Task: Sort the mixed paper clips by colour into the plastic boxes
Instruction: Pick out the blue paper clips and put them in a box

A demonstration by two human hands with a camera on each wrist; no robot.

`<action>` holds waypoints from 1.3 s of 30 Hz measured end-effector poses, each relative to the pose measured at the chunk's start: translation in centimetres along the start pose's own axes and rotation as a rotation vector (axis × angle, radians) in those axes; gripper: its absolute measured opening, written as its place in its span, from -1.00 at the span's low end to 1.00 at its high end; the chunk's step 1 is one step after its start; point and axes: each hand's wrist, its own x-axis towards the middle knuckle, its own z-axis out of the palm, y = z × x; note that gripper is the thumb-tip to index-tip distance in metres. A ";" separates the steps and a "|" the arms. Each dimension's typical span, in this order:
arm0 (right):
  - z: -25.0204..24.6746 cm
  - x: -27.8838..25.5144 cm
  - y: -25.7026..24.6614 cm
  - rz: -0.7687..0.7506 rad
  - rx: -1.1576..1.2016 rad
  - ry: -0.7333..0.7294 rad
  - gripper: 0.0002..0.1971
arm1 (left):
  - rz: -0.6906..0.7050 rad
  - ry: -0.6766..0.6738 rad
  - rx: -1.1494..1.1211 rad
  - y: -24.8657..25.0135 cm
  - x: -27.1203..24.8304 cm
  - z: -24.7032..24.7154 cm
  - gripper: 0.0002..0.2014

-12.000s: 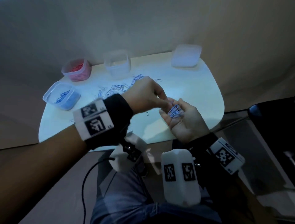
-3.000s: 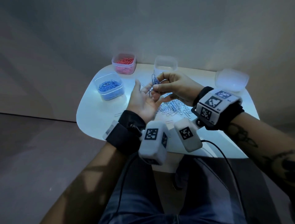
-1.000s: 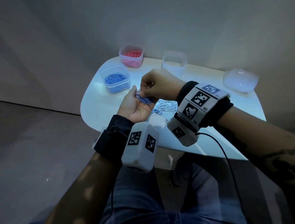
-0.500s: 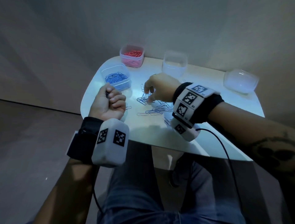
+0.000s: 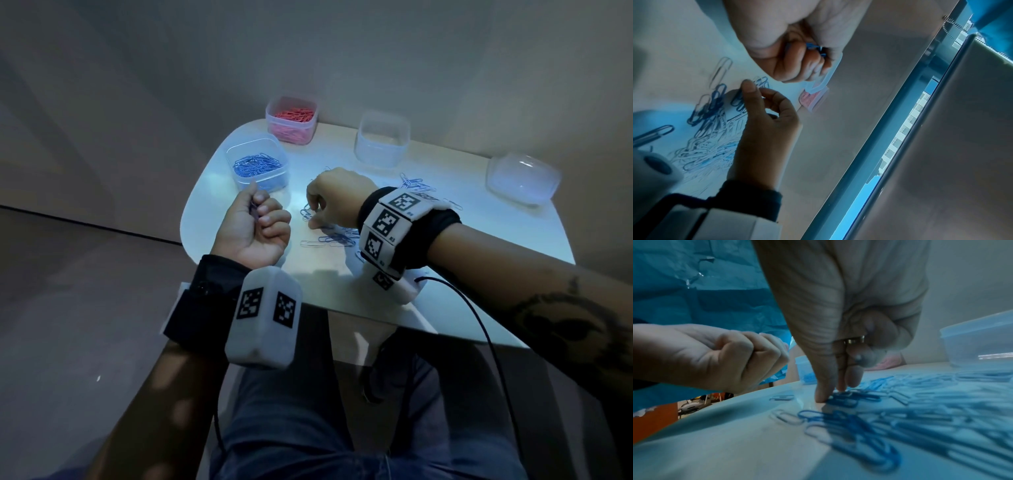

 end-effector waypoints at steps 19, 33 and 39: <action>-1.9 -0.6 0.8 -0.011 0.198 -0.061 -0.86 | 0.149 0.150 -0.128 -1.5 0.6 -0.4 -0.65; -2.9 -2.9 1.1 -0.014 0.614 0.184 -0.83 | 0.064 0.053 -0.185 -3.8 0.5 1.8 -0.54; -2.5 -1.7 3.2 0.166 0.162 0.069 -0.83 | 0.126 0.090 -0.231 -2.5 0.0 0.5 -0.54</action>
